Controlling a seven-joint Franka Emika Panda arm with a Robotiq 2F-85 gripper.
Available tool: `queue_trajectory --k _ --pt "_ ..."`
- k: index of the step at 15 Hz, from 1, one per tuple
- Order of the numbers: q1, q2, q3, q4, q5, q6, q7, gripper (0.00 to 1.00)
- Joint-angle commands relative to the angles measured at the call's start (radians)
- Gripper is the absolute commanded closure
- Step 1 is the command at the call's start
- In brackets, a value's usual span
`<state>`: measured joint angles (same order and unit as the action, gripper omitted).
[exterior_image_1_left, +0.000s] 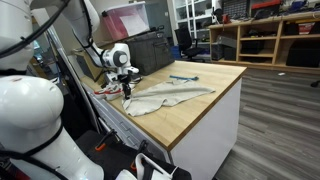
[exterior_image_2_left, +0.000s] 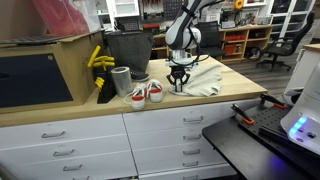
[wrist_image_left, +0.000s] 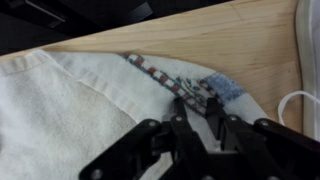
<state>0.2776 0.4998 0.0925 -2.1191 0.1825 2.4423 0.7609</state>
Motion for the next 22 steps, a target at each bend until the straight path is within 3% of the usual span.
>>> queue_trajectory --k 1,6,9,17,22 --pt "-0.022 -0.031 -0.016 0.003 0.021 -0.077 0.024 0.38" --pt "-0.082 -0.066 -0.04 0.009 0.031 -0.164 0.009 0.01" --pt "-0.108 -0.064 -0.042 0.01 0.044 -0.133 0.001 0.0" --pt "-0.121 0.059 0.002 0.073 0.011 0.004 -0.41 0.0" --pt "-0.183 0.106 0.081 0.143 0.046 0.034 -0.687 0.0"
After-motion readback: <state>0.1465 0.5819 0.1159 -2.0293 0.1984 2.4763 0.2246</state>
